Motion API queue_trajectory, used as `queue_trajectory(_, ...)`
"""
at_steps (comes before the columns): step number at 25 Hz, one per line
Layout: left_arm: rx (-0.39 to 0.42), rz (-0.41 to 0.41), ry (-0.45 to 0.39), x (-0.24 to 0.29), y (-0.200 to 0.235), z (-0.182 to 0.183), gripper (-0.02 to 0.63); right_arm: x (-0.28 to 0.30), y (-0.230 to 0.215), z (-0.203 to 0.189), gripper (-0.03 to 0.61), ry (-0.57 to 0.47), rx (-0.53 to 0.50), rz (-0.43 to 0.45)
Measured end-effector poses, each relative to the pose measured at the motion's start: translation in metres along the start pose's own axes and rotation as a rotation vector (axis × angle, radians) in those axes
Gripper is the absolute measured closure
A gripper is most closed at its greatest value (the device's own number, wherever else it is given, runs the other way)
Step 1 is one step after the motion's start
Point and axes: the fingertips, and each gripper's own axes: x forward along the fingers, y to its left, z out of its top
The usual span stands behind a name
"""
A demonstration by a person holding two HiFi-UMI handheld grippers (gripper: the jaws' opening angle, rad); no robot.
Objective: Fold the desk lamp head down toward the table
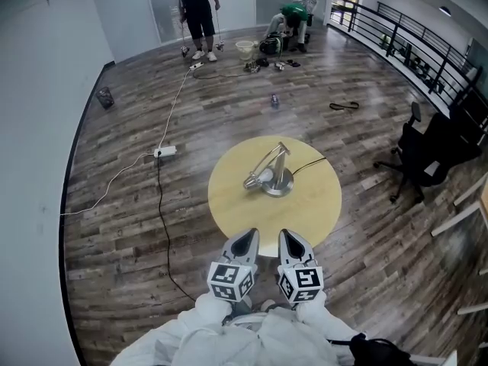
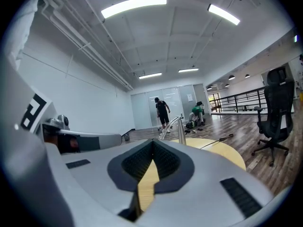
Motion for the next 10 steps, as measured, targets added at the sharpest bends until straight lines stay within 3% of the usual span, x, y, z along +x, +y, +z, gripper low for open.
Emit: queue_trajectory(10, 0.006, -0.014, 0.015, 0.0007, -0.0046, -0.0047, 0.614, -0.0041, -0.0018, -0.0017, 0.568, 0.003, -0.004, -0.007)
